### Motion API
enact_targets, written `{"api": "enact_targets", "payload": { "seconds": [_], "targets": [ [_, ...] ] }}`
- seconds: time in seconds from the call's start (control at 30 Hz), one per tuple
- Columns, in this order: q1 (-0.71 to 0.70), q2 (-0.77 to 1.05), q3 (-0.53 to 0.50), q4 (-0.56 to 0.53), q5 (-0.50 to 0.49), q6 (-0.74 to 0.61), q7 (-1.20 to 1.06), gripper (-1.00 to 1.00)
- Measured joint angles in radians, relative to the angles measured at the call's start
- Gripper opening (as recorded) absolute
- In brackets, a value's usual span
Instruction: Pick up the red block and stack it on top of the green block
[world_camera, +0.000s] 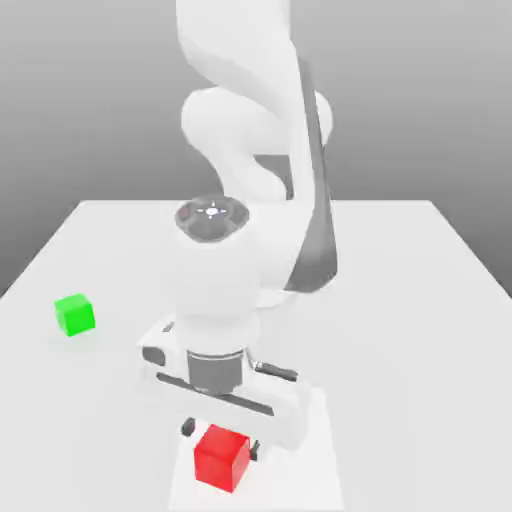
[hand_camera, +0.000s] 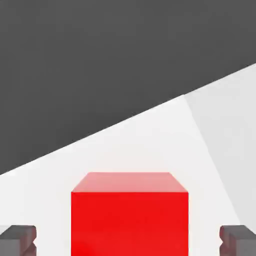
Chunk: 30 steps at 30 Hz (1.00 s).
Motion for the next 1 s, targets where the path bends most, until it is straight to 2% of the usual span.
{"api": "enact_targets", "payload": {
  "seconds": [0.2, 0.37, 0.43, 0.6, 1.0],
  "targets": [
    [-0.002, 0.000, 0.002, 0.000, -0.002, 0.001, 0.002, -1.00],
    [-0.011, -0.157, 0.013, -0.024, 0.013, -0.132, -0.009, -1.00],
    [-0.041, -0.203, -0.025, -0.048, 0.012, -0.155, 0.027, -1.00],
    [-0.211, -0.292, -0.147, -0.121, -0.017, -0.171, 0.175, -1.00],
    [-0.622, -0.507, -0.344, -0.299, -0.128, -0.201, 0.572, -1.00]
  ]
}}
